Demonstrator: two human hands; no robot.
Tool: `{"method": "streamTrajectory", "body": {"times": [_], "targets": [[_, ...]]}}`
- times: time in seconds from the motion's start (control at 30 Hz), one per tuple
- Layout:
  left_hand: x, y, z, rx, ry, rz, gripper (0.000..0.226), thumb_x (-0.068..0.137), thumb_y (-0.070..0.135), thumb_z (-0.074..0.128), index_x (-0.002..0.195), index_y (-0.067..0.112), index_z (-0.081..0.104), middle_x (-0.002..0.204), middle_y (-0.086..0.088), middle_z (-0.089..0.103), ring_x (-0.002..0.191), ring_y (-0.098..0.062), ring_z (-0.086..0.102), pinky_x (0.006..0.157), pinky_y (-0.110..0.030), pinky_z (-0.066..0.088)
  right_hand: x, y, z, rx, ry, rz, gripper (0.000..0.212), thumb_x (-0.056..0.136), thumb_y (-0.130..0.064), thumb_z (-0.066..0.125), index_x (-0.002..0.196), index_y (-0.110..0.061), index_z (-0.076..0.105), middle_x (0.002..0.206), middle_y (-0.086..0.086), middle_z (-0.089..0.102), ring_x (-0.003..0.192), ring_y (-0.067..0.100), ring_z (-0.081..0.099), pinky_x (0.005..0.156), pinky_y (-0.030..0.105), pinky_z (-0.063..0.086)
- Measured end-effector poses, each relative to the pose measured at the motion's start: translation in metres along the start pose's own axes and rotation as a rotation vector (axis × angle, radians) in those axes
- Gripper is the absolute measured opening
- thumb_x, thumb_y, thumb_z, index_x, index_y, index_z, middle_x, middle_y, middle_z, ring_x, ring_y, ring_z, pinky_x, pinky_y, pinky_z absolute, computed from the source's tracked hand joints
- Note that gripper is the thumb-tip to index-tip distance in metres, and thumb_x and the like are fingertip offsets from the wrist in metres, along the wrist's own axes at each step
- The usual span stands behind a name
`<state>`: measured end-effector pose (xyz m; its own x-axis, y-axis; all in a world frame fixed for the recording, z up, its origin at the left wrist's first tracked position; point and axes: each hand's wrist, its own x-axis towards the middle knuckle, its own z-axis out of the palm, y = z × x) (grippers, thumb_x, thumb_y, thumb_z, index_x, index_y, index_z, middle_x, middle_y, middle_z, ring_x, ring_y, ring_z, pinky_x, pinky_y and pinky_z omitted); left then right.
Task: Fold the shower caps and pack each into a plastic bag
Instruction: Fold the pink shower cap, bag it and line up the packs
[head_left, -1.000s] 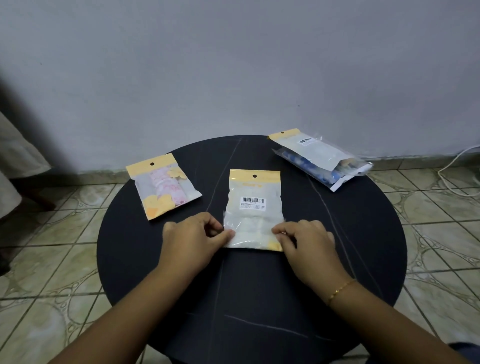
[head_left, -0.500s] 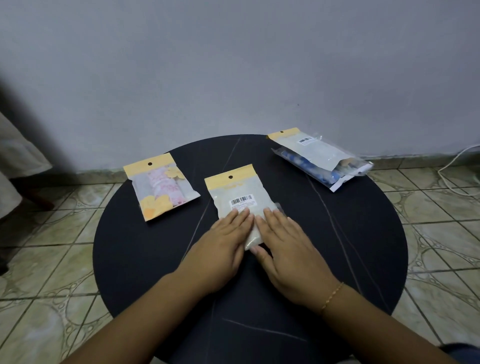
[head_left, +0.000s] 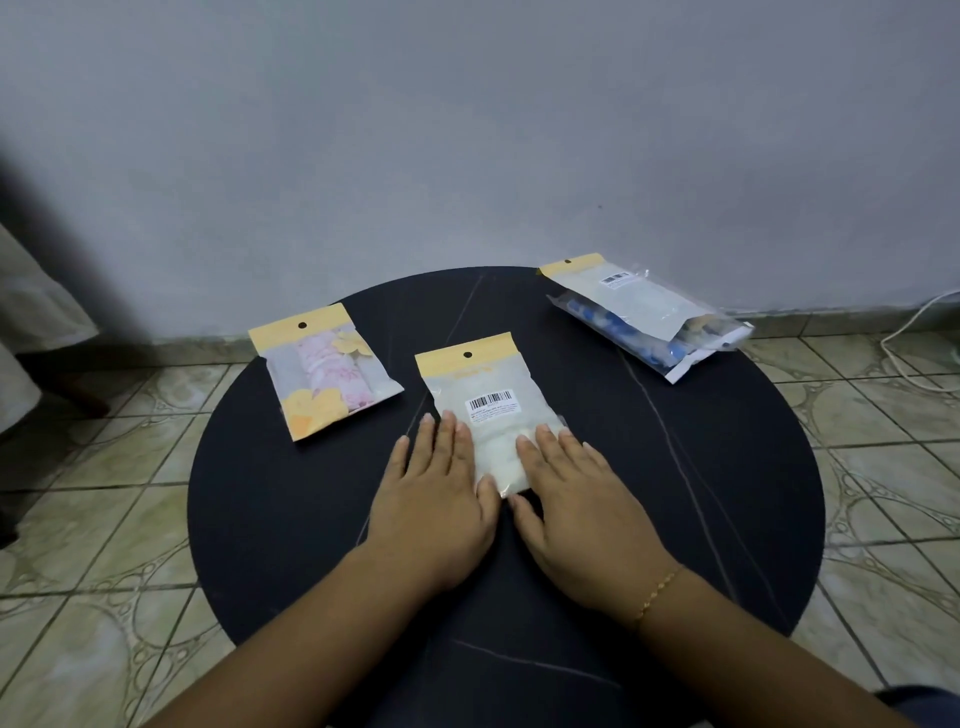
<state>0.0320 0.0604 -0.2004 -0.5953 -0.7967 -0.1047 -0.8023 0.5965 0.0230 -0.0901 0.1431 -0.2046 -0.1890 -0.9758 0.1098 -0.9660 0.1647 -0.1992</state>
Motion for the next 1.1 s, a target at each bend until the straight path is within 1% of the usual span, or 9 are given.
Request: {"method": "streamTrajectory", "body": {"times": [0.13,0.27,0.37,0.47,0.57,0.67,0.8,0.93,1.1], "targets": [[0.004,-0.005,0.001,-0.043,0.005,-0.169,0.08,0.093,0.059,0.008,0.148,0.004,-0.009,0.156,-0.014,-0.017,0.144,-0.023,-0.018,0.117,-0.037,-0.009,-0.001,0.002,-0.001,0.047,0.022,0.052,0.085,0.075,-0.06,0.0,0.149,-0.02,0.012,0.157,0.003,0.013,0.144,0.017,0.012,0.116,0.029,0.006],[0.004,-0.012,0.001,-0.215,0.078,-0.001,0.068,0.093,0.06,0.011,0.151,0.024,0.014,0.159,-0.004,-0.003,0.145,-0.014,-0.01,0.117,-0.036,-0.009,-0.002,0.004,0.002,0.072,0.143,0.033,0.079,0.077,-0.062,0.014,0.145,-0.023,0.026,0.147,0.0,0.034,0.135,0.016,0.031,0.11,0.03,0.025],[-0.005,-0.01,-0.007,-0.678,0.169,0.227,0.053,0.087,0.065,0.016,0.137,0.052,0.028,0.152,0.019,0.028,0.141,-0.001,0.019,0.117,-0.033,0.009,-0.004,0.004,-0.002,0.213,0.244,0.037,0.061,0.085,-0.05,0.047,0.139,-0.023,0.037,0.133,-0.004,0.045,0.12,0.014,0.046,0.098,0.027,0.04],[-0.014,-0.004,-0.017,-1.162,0.117,0.271,0.054,0.083,0.068,0.032,0.135,0.052,0.036,0.138,0.031,0.042,0.129,0.012,0.035,0.112,-0.023,0.025,-0.002,0.004,-0.012,0.568,0.407,0.171,0.036,0.087,-0.027,0.061,0.12,-0.028,0.049,0.112,-0.01,0.051,0.093,0.005,0.054,0.072,0.008,0.042],[-0.016,0.001,-0.02,-0.99,0.086,0.325,0.041,0.087,0.066,0.037,0.125,0.064,0.023,0.138,0.041,0.024,0.125,0.026,0.021,0.103,-0.001,0.017,0.006,0.007,-0.013,1.079,0.425,0.422,0.03,0.084,-0.024,0.064,0.11,-0.024,0.048,0.102,-0.009,0.061,0.09,0.007,0.06,0.072,0.014,0.049],[-0.009,0.001,-0.011,-0.595,0.112,0.383,0.049,0.095,0.048,0.039,0.137,0.055,0.015,0.149,0.03,0.007,0.138,0.012,0.006,0.109,-0.008,0.009,0.011,0.01,-0.011,1.429,0.285,0.545,0.047,0.08,-0.022,0.071,0.117,-0.021,0.041,0.117,0.0,0.062,0.099,0.017,0.065,0.081,0.042,0.056],[-0.001,-0.003,-0.001,-0.367,0.103,0.349,0.05,0.1,0.04,0.033,0.147,0.042,0.015,0.156,0.019,0.001,0.145,-0.005,0.0,0.114,-0.023,0.004,0.006,0.015,-0.021,0.827,0.342,0.556,0.091,0.079,-0.032,0.071,0.147,-0.025,0.01,0.145,-0.004,0.029,0.134,0.013,0.027,0.11,0.036,0.027],[0.002,-0.006,-0.005,-0.362,0.089,0.341,0.047,0.101,0.039,0.03,0.146,0.039,0.021,0.157,0.015,0.003,0.145,-0.007,-0.002,0.114,-0.024,0.005,0.002,0.015,-0.018,0.233,0.331,0.246,0.066,0.086,-0.044,0.054,0.144,-0.035,0.025,0.153,-0.005,0.018,0.142,0.015,0.01,0.111,0.043,0.015],[0.016,-0.026,-0.01,-0.294,0.206,0.17,0.055,0.093,0.052,0.016,0.144,0.036,0.031,0.159,0.008,0.005,0.146,-0.012,-0.002,0.116,-0.031,0.005,0.013,0.007,-0.013,0.183,0.085,0.118,0.046,0.094,-0.05,0.033,0.136,-0.034,0.04,0.147,-0.01,0.032,0.137,0.005,0.023,0.114,0.031,0.007]]}}
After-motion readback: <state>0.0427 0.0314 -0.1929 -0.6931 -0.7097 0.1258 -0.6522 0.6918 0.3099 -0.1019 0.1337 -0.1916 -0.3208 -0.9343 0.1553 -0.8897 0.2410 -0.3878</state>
